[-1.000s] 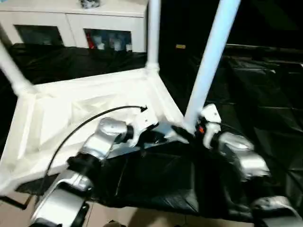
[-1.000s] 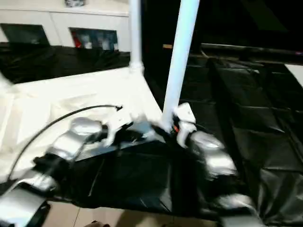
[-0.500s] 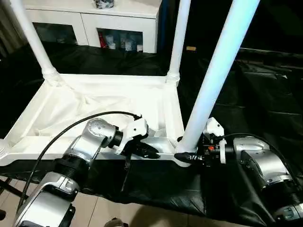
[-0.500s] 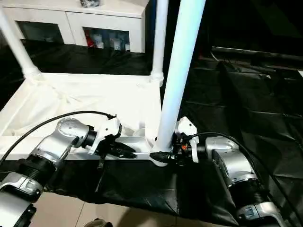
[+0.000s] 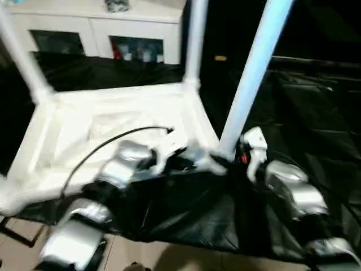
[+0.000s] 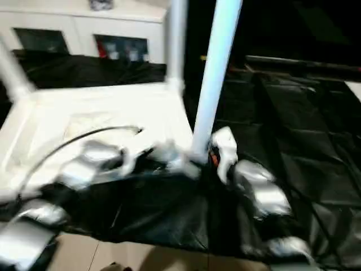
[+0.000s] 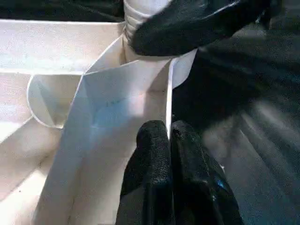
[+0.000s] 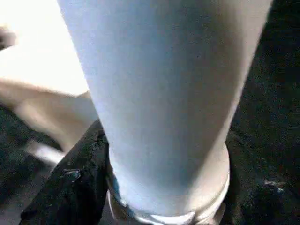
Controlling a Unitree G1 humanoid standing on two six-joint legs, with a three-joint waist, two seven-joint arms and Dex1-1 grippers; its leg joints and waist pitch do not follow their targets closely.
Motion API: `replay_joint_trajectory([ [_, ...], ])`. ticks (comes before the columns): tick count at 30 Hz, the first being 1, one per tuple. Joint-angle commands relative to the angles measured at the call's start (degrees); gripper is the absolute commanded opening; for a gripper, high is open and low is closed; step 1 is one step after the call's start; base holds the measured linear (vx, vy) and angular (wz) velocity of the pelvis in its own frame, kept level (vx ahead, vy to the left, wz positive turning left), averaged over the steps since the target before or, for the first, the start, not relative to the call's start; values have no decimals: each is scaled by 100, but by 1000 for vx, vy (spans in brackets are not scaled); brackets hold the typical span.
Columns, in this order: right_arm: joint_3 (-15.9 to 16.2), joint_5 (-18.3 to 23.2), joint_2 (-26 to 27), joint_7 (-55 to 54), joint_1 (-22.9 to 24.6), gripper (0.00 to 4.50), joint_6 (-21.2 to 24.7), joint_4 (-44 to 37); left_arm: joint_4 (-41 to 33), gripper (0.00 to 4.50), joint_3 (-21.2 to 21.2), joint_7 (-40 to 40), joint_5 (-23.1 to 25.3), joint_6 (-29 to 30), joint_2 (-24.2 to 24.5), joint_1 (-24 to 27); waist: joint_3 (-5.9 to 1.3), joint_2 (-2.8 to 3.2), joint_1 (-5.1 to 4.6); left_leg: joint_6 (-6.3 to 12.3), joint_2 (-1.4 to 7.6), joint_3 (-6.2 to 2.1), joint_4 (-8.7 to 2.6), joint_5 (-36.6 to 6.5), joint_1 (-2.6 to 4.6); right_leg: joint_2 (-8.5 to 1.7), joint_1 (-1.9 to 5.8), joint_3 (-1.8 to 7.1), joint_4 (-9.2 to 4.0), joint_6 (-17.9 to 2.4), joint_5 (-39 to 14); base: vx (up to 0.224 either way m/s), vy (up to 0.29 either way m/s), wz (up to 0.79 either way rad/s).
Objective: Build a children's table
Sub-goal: Rotate leg to tighten
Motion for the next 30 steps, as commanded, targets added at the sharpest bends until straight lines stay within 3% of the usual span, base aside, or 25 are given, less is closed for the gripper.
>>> replay_joint_trajectory([
  [1, 188, -230, 503, -708, -56, 282, 78, 549, 62, 0, 181, 769, -55, -1, -401, -321, -361, -48, -1, -16, 78, -89, -416, -1730, 75, -306, 205, 164, -562, -936, -2282, 0, 0, 0],
  [2, 156, -248, 625, -902, -124, 282, 29, 679, 94, 0, 182, 885, -35, 3, -496, -343, -360, -20, -53, -40, 63, -92, -418, -1736, 56, -298, 209, 156, -555, -1000, -2182, 0, 0, 0],
  [4, 153, -319, 736, -1083, -197, 282, -112, 821, 98, 0, 158, 897, -22, -22, -596, -332, -377, -19, -37, -16, 68, -84, -409, -1689, 68, -301, 213, 161, -553, -1008, -2079, 0, 0, 0],
  [5, 160, -333, 741, -1084, -206, 336, -154, 837, 89, 0, 151, 873, -25, -37, -605, -319, -372, -15, -48, 26, 72, -87, -413, -1674, 49, -292, 229, 160, -538, -1042, -1953, 0, 0, 0],
  [8, 138, -350, 760, -961, -268, 356, -413, 884, 112, 0, 89, 697, 4, -198, -605, -248, -381, -9, -42, 114, 71, -73, -406, -1610, 41, -290, 247, 163, -514, -1132, -1641, 0, 0, 0],
  [12, 165, -372, 507, -642, -304, 398, -742, 864, -102, 0, -37, 130, -79, -481, -373, -36, -381, -5, -34, 141, 77, -78, -410, -1632, 43, -297, 253, 160, -517, -1142, -1685, 0, 0, 0],
  [16, 247, -334, 249, 27, -297, 398, -871, 828, -281, 0, -56, -339, -206, -573, -199, 111, -376, -24, -22, 227, 90, -70, -402, -1616, 43, -310, 272, 165, -516, -1205, -1664, 0, 0, 0],
  [17, 458, -312, -56, 864, -180, 398, -908, 638, -422, 0, -110, -727, -261, -626, -24, 206, -383, -41, -11, 293, 88, -60, -391, -1558, 38, -295, 288, 159, -507, -1226, -1573, 0, 0, 0],
  [21, 592, -226, -299, 1600, -40, 398, -900, 390, -518, 0, -148, -1060, -312, -703, 133, 267, -374, -24, 2, 360, 116, -56, -400, -1480, 35, -297, 282, 163, -486, -1279, -1470, 0, 0, 0],
  [28, 793, 280, -877, 3133, 234, 398, -509, -326, -766, 0, -178, -2045, -519, -676, 583, 358, -374, -14, 77, 403, 145, -43, -397, -1458, 38, -297, 272, 160, -461, -1354, -1467, 0, 0, 0],
  [30, 920, 328, -1070, 3623, 317, 365, -404, -519, -852, 0, -198, -2398, -560, -628, 745, 368, -364, -12, 100, 366, 147, -39, -404, -1518, 56, -295, 253, 160, -474, -1350, -1582, 0, 0, 0],
])
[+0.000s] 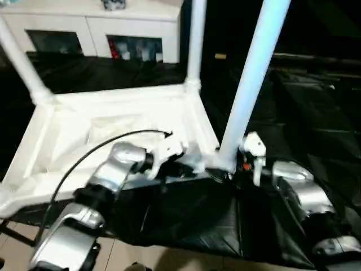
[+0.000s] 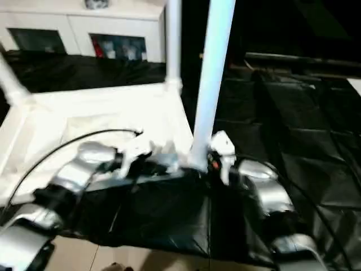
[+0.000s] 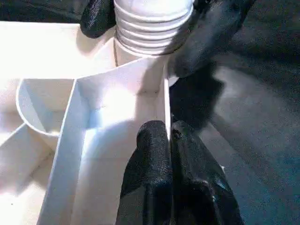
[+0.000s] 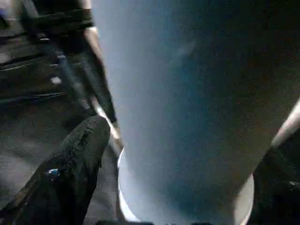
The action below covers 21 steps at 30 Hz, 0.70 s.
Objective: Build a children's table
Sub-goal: Rotate leg to tighten
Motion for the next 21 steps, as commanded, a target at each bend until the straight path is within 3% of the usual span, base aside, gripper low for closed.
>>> replay_joint_trajectory([
  [1, 244, 39, -73, 428, 69, 365, 111, -218, -298, 0, -68, -373, -211, -114, -16, -66, -358, -62, 22, 342, 144, -47, -371, -1547, 68, -303, 265, 177, -477, -1280, -1699, 0, 0, 0],
  [5, 452, -51, -247, 745, 151, 321, 208, -406, -329, 0, -144, -756, -211, -113, 175, -51, -355, -61, 50, 235, 151, -50, -385, -1604, 87, -312, 233, 188, -483, -1247, -1806, 0, 0, 0],
  [11, 501, -59, -146, 635, 244, 283, 253, -489, -274, 0, -85, -518, -193, -145, 107, -38, -359, -84, 79, 221, 148, -55, -385, -1513, 75, -321, 241, 191, -470, -1201, -1770, 0, 0, 0],
  [16, 274, -158, 288, -321, 177, 278, 220, -188, -24, 0, -22, 454, 117, -83, -150, -146, -346, -106, 60, 152, 126, -62, -385, -1560, 80, -342, 222, 193, -512, -1083, -2093, 0, 0, 0],
  [17, 214, -237, 399, -649, 145, 277, 136, -77, 42, 0, 12, 692, 168, -26, -228, -188, -338, -138, 40, 127, 121, -71, -398, -1580, 66, -338, 231, 187, -526, -999, -2261, 0, 0, 0],
  [19, 25, -457, 787, -1752, 4, 277, -120, 361, 282, 0, 154, 1437, 227, 81, -539, -349, -332, -120, -4, 41, 112, -69, -394, -1625, 81, -335, 188, 193, -538, -963, -2376, 0, 0, 0],
  [20, -86, -602, 1059, -2531, -101, 277, -226, 660, 448, 0, 206, 1931, 291, 145, -749, -455, -330, -117, -56, -91, 95, -90, -404, -1780, 109, -338, 176, 171, -570, -884, -2697, 0, 0, 0],
  [21, -99, -623, 1099, -2646, -116, 275, -232, 701, 472, 0, 206, 2000, 306, 154, -778, -470, -329, -128, -61, -97, 92, -102, -409, -1796, 105, -337, 188, 166, -578, -836, -2766, 0, 0, 0],
])
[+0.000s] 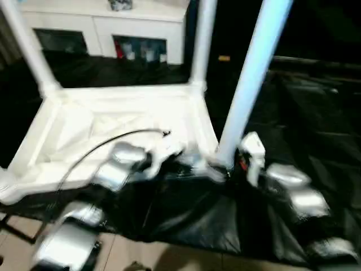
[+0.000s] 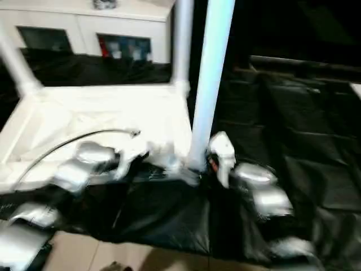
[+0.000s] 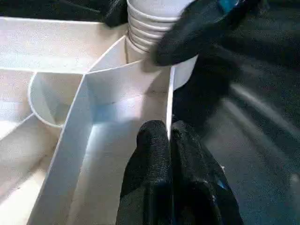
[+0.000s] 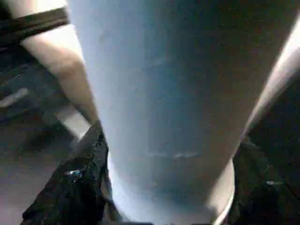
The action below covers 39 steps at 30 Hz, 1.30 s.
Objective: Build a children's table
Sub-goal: Rotate leg to tighten
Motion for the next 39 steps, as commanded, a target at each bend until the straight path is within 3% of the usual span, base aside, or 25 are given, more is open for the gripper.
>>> replay_joint_trajectory([
  [1, 323, -214, 346, -454, 11, 275, -32, 237, 27, 0, 81, 755, -31, 54, -372, -196, -328, -69, -37, -78, 96, -104, -420, -1805, 94, -333, 192, 155, -587, -840, -2770, 0, 0, 0],
  [4, 175, -328, 877, -1632, -205, 274, 73, 709, 324, 0, 130, 1694, 132, 79, -726, -344, -342, -33, -64, 2, 104, -84, -416, -1799, 102, -316, 163, 179, -580, -905, -2398, 0, 0, 0],
  [6, 110, -334, 1064, -1928, -293, 274, 92, 876, 377, 0, 116, 1863, 189, 58, -823, -354, -347, -44, -101, -27, 87, -97, -432, -1823, 86, -310, 202, 155, -576, -932, -2336, 0, 0, 0],
  [9, 154, -498, 1260, -2030, -420, 274, -187, 1108, 408, 0, 50, 1796, 272, -38, -925, -324, -357, -34, -121, 49, 92, -95, -428, -1831, 71, -318, 210, 164, -570, -968, -2189, 0, 0, 0],
  [11, 71, -395, 1316, -1927, -445, 329, -302, 1097, 372, 0, 25, 1661, 250, -79, -907, -278, -358, -30, -133, 91, 97, -91, -430, -1837, 65, -319, 215, 165, -568, -992, -2095, 0, 0, 0],
  [14, 77, -296, 1249, -1673, -428, 352, -387, 981, 250, 0, -41, 1322, 200, -206, -805, -178, -354, -39, -137, 136, 99, -86, -434, -1857, 63, -314, 223, 166, -563, -1029, -2053, 0, 0, 0],
  [17, 134, -303, 1038, -1322, -411, 379, -491, 900, 109, 0, -44, 823, 43, -370, -649, -61, -356, -55, -140, 173, 102, -85, -434, -1798, 46, -325, 237, 168, -558, -1047, -2025, 0, 0, 0],
  [24, 472, -222, 314, 513, -159, 379, -632, 531, -265, 0, -157, -415, -202, -531, -171, 186, -387, -61, -102, 399, 124, -52, -395, -1380, 35, -318, 281, 169, -477, -1288, -1353, 0, 0, 0],
  [31, 820, 194, -431, 2389, 211, 379, -161, -279, -561, 0, -216, -1340, -414, -323, 208, 275, -379, -52, 11, 502, 167, -25, -390, -1306, 56, -294, 288, 162, -427, -1434, -1055, 0, 0, 0],
  [34, 866, 252, -648, 2851, 246, 379, -66, -431, -692, 0, -236, -1769, -480, -229, 393, 302, -382, -57, 57, 452, 172, -27, -394, -1311, 64, -319, 277, 162, -433, -1442, -1155, 0, 0, 0],
  [35, 869, 270, -692, 2949, 247, 355, -38, -461, -716, 0, -244, -1879, -488, -218, 444, 305, -378, -58, 53, 429, 171, -30, -399, -1330, 60, -314, 274, 161, -433, -1430, -1221, 0, 0, 0],
  [39, 920, 314, -788, 3139, 285, 330, 95, -616, -734, 0, -243, -2114, -491, -190, 559, 308, -387, -52, 57, 377, 166, -31, -395, -1290, 64, -314, 282, 162, -425, -1452, -1155, 0, 0, 0],
])
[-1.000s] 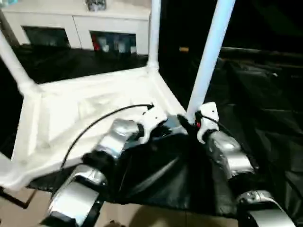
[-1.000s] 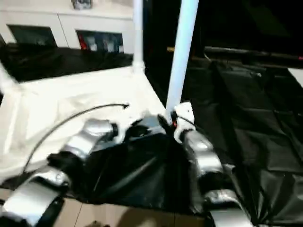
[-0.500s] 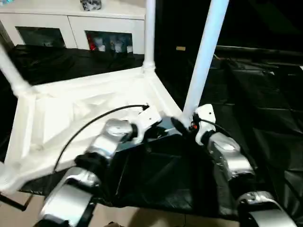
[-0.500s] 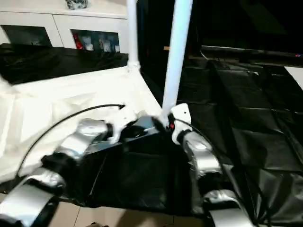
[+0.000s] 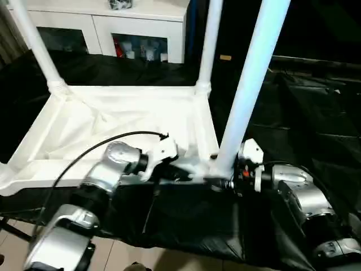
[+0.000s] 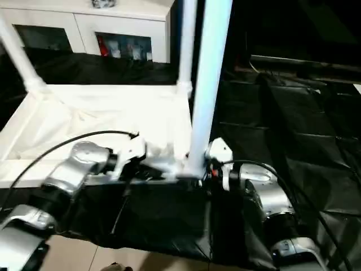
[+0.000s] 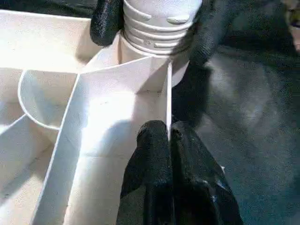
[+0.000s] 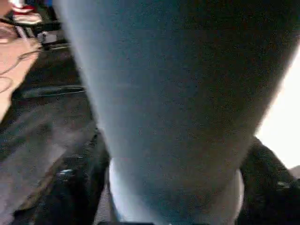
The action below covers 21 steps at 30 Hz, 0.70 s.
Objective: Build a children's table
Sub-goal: Rotate leg to tighten
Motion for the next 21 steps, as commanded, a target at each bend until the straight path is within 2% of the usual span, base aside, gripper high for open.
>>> replay_joint_trajectory([
  [1, 285, -39, 46, 205, 105, 317, 142, -175, -227, 0, -103, -190, -152, -2, -87, -33, -358, -58, 16, 376, 161, -46, -347, -1271, 60, -311, 263, 183, -369, -1421, -1156, 0, 0, 0],
  [6, 331, -50, 90, 134, 198, 290, 294, -265, -242, 0, -47, -32, -216, -2, -140, -2, -361, -66, 21, 366, 158, -44, -344, -1247, 67, -310, 258, 178, -364, -1441, -1121, 0, 0, 0],
  [8, 154, -140, 287, -391, 133, 285, 269, -46, -144, 0, 27, 455, -82, -55, -293, -41, -359, -66, 23, 335, 160, -45, -345, -1282, 70, -320, 253, 182, -375, -1410, -1227, 0, 0, 0],
  [9, 154, -140, 287, -391, 133, 282, 269, -46, -144, 0, 27, 455, -82, -55, -293, -41, -348, -62, 10, 282, 157, -51, -356, -1342, 74, -325, 243, 184, -394, -1376, -1363, 0, 0, 0],
  [10, 40, -361, 485, -1155, 25, 280, 105, 297, 168, 0, 138, 1279, 125, -155, -520, -180, -345, -89, -1, 251, 154, -54, -358, -1368, 77, -329, 235, 184, -409, -1339, -1463, 0, 0, 0],
  [11, 17, -444, 538, -1392, -3, 279, 50, 386, 269, 0, 185, 1530, 176, -165, -597, -227, -324, -79, -31, 152, 135, -55, -361, -1537, 96, -337, 206, 187, -447, -1265, -1798, 0, 0, 0],
  [12, 8, -568, 621, -1729, -44, 279, -2, 518, 352, 0, 259, 1798, 176, -106, -724, -272, -320, -89, -41, 91, 119, -74, -371, -1631, 110, -347, 218, 174, -496, -1110, -2247, 0, 0, 0],
  [13, 1, -632, 665, -1919, -69, 278, -13, 590, 379, 0, 283, 1927, 182, -75, -787, -290, -316, -89, -41, 72, 124, -81, -376, -1660, 110, -350, 211, 178, -510, -1044, -2379, 0, 0, 0],
  [14, -91, -767, 858, -2641, -182, 277, 19, 854, 459, 0, 298, 2336, 253, -10, -968, -342, -317, -91, -49, 49, 127, -84, -381, -1647, 108, -345, 198, 186, -520, -973, -2423, 0, 0, 0],
  [17, -345, -725, 1269, -3650, -365, 277, 169, 1182, 629, 0, 280, 2894, 368, 89, -1228, -448, -316, -69, -91, 19, 107, -109, -402, -1744, 100, -339, 204, 170, -544, -856, -2589, 0, 0, 0],
  [18, -485, -694, 1483, -4208, -469, 277, 287, 1355, 744, 0, 300, 3249, 419, 122, -1381, -523, -302, -68, -130, 1, 103, -94, -398, -1837, 125, -322, 153, 180, -561, -860, -2623, 0, 0, 0],
  [19, -485, -694, 1483, -4208, -469, 277, 287, 1355, 744, 0, 300, 3249, 419, 122, -1381, -523, -302, -67, -145, -24, 95, -103, -399, -1896, 134, -318, 156, 168, -563, -855, -2694, 0, 0, 0],
  [20, -469, -823, 1676, -4702, -587, 277, 257, 1571, 887, 0, 287, 3598, 498, 92, -1537, -610, -319, -57, -147, -19, 87, -116, -400, -1857, 109, -329, 190, 163, -563, -823, -2682, 0, 0, 0],
  [21, -446, -887, 1815, -4855, -669, 277, 146, 1731, 1002, 0, 278, 3792, 569, 39, -1650, -675, -313, -53, -178, -4, 86, -107, -399, -1895, 113, -320, 163, 166, -580, -832, -2636, 0, 0, 0],
])
